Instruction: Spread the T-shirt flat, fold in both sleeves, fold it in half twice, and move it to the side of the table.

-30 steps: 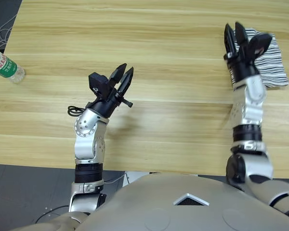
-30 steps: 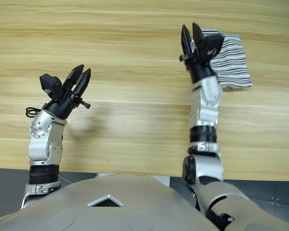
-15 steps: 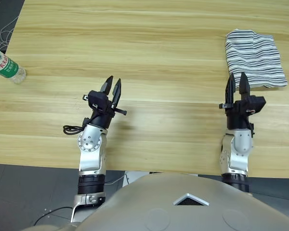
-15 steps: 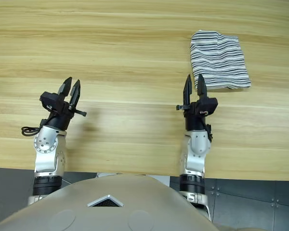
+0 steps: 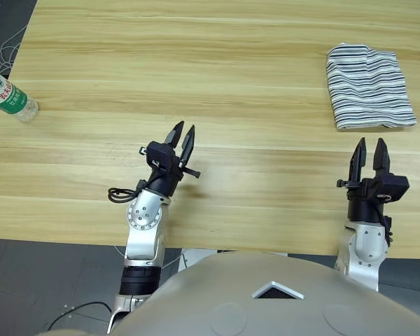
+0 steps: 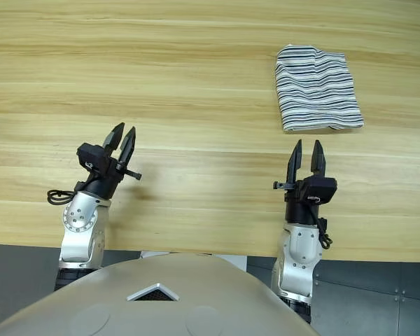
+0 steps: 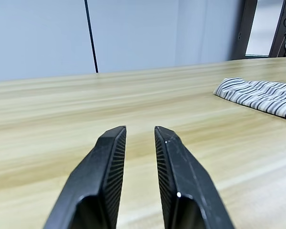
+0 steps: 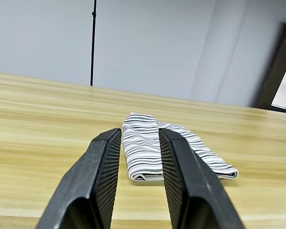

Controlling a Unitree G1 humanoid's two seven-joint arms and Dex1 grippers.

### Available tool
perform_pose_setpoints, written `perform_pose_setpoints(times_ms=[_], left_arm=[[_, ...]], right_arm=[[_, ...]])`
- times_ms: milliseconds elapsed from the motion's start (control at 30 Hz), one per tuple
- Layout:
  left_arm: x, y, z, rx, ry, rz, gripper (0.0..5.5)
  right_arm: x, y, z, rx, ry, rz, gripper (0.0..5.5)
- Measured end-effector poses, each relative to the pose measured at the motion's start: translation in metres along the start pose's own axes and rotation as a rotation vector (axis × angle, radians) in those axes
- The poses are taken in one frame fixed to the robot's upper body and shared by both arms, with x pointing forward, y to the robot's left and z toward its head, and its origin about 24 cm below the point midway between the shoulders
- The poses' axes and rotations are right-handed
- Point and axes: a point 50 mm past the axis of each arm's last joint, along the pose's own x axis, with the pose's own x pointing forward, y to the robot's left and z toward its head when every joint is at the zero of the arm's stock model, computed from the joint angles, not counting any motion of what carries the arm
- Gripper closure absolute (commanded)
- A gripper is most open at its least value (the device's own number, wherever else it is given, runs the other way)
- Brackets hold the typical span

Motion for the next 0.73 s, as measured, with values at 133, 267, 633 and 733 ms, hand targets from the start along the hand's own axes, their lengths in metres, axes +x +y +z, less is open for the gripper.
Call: perform_pose_setpoints(times_ms=[133, 267, 633, 733], left_arm=[[-0.008, -0.003, -0.006, -0.005, 0.027, 0.02, 4.38], [-0.017, -0.002, -0.009, 0.019, 0.036, 0.033, 4.38], [-0.027, 0.005, 0.0, 0.026, -0.085, 0.105, 4.38], [-0.027, 0.006, 0.002, 0.029, -0.108, 0.128, 4.38]], right_arm=[[0.003, -0.003, -0.004, -0.013, 0.014, 0.02, 4.06], [-0.001, -0.009, -0.012, -0.028, 0.05, 0.02, 4.06], [0.007, 0.003, -0.02, 0.037, 0.1, 0.139, 4.06], [0.021, 0.001, -0.016, 0.059, 0.061, 0.125, 4.06]])
